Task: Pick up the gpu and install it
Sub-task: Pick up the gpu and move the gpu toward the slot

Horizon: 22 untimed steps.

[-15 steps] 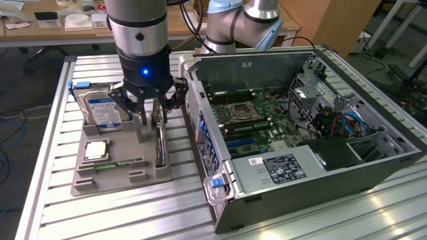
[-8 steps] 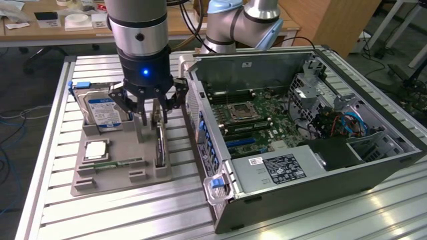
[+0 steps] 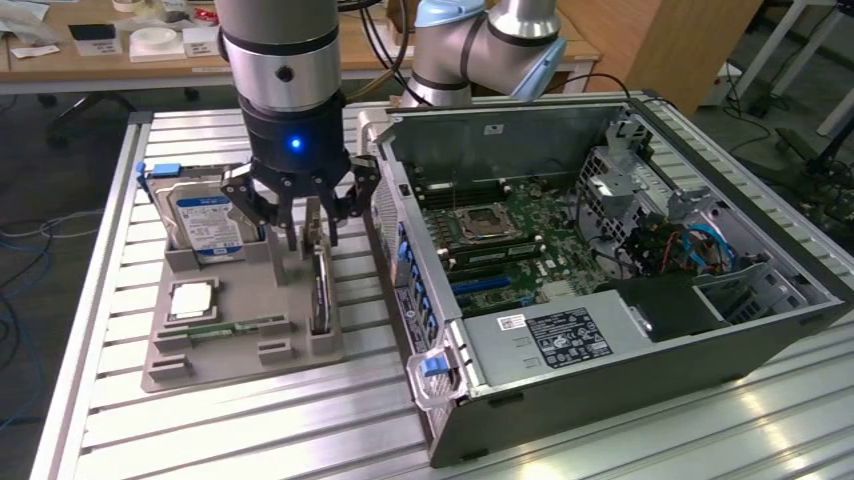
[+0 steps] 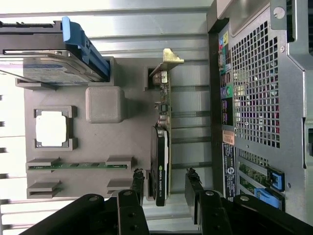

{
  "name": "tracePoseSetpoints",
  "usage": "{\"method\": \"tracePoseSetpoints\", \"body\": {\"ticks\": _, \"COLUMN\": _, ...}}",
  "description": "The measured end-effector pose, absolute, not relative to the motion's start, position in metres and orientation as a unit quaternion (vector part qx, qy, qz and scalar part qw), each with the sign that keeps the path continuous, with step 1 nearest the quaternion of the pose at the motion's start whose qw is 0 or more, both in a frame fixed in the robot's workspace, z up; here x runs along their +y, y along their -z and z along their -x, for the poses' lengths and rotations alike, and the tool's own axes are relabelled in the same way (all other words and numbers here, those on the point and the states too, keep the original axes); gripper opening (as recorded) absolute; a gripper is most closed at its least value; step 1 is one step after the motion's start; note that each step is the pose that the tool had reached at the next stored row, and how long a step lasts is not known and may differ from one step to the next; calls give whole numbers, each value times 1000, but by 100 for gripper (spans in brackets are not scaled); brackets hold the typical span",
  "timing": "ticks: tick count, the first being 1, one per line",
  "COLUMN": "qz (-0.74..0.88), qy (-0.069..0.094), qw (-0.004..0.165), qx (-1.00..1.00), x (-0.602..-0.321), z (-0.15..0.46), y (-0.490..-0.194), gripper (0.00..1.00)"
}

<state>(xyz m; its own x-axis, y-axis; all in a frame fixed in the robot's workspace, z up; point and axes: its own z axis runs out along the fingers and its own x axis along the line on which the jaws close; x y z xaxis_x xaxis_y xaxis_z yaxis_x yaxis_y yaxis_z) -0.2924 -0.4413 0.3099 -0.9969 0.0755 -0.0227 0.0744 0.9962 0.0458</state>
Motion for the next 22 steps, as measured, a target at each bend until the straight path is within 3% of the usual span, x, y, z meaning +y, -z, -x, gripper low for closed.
{"method": "tracePoseSetpoints", "body": {"ticks": 22, "qz": -37, "qy": -22, "qw": 12, "qx": 999, "x": -441, "z": 290, "y": -307, "gripper": 47}}
